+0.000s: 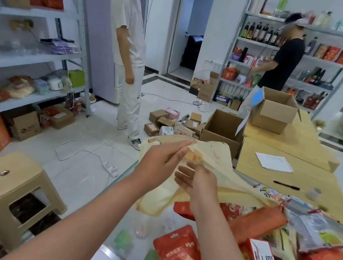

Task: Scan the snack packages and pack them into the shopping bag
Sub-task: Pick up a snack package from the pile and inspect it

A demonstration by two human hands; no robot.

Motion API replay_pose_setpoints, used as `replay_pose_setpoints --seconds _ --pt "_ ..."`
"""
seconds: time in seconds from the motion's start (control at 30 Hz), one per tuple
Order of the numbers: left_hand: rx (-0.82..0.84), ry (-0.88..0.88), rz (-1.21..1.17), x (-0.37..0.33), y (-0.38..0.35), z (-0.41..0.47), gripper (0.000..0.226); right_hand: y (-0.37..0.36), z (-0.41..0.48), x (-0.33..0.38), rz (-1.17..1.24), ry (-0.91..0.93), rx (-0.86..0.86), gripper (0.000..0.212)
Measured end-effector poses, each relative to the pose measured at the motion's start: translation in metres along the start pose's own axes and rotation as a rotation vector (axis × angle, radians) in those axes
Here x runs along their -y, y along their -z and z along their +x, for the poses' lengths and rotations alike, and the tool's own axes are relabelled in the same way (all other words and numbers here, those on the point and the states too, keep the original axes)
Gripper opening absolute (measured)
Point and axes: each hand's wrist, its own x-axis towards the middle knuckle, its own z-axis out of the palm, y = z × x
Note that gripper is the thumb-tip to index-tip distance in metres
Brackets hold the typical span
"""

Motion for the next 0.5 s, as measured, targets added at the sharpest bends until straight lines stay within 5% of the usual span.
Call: replay_pose_setpoints --seconds 0.37,0.5 --pt "0.054 0.072 0.114 -0.002 0.0 -0.017 0.031 0.08 -0.032 0.03 0.401 0.186 -0.018 0.033" --pt "0.008 0.135 0.288 -0.011 -0.009 -0.024 0.049 0.098 -0.038 0.035 0.451 0.22 0.006 0.033"
